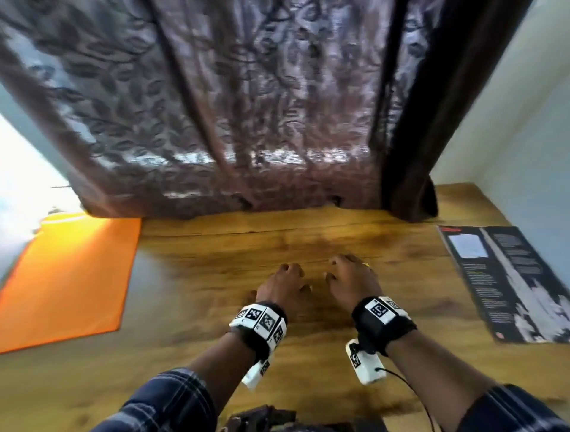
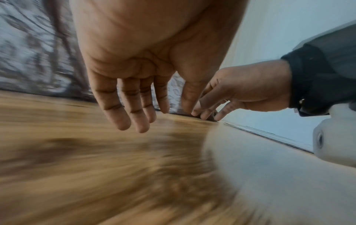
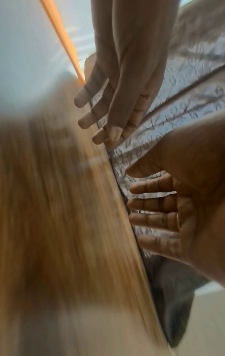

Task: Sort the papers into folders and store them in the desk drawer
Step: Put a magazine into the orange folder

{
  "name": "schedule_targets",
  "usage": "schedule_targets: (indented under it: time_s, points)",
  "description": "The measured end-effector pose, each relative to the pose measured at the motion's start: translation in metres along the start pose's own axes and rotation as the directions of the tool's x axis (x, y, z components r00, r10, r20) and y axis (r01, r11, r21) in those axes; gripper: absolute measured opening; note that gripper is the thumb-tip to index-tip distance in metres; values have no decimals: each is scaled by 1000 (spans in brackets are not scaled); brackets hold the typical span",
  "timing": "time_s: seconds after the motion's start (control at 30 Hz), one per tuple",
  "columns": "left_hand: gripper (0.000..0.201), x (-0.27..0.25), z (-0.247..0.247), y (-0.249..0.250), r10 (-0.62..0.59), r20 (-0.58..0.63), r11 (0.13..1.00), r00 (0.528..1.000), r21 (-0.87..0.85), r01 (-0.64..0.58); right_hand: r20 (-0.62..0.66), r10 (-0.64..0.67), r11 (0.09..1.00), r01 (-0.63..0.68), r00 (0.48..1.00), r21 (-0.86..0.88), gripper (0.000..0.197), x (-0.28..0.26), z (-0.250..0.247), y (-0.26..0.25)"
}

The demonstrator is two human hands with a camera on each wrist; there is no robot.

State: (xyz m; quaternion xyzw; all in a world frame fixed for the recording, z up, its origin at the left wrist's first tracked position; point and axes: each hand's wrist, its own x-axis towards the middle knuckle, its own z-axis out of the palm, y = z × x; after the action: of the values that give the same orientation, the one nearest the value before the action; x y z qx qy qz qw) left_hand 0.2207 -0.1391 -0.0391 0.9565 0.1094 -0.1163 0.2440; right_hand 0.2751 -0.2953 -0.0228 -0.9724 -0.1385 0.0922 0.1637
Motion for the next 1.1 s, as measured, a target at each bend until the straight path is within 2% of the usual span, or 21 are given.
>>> schedule_targets:
  time_s: [0.1,0.23,0.33,0.5,0.63,0.8,0.97,1.1]
  points:
    - [38,-21,-21,-48,-34,-71,999,997,-6,33,21,-95,995,95,995,7,33,1,22,-59]
    - [38,-47,-48,-121,-146,-151,989,978,-37,142,68,-209,978,209,976,1,33,0,51,-138]
    - [38,-58,-63,-165,-240,-183,971,953,-54,234,112,-288,957,289,951,5,33,1,68,-182]
    - [39,-69,-82,-219,-324,-240,946,915,-93,310,163,-395,916,401,904,-1,33,6,89,-244]
    - [51,-77,-98,-247,-383,-274,905,882,81,418,192,-428,900,437,883,-5,33,14,97,-270]
    - [73,-75,-103,-264,-486,-195,856,852,91,509,212,-448,888,460,868,-7,31,24,100,-280]
    - [68,-79,-89,-268,-489,-137,862,861,74,502,251,-470,878,478,846,30,29,33,106,-284]
    - [52,-105,-83,-260,-445,-174,883,878,77,463,276,-491,864,502,826,36,27,35,115,-290]
